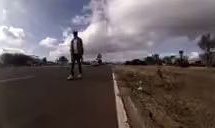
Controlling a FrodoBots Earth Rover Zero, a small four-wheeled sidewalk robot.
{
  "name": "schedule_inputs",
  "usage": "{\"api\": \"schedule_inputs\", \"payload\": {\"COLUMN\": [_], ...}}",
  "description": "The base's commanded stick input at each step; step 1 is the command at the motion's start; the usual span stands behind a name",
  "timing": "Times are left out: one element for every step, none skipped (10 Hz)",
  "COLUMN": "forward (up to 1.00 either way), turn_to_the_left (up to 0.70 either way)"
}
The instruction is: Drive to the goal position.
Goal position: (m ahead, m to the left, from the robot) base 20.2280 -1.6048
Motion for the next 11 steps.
{"api": "schedule_inputs", "payload": {"forward": [0.88, 0.86, 0.86, 0.86, 0.86, 0.86, 0.86, 0.86, 0.86, 0.86, 0.86], "turn_to_the_left": [0.00, 0.00, 0.00, 0.00, 0.00, 0.00, 0.00, 0.00, -0.14, -0.31, -0.34]}}
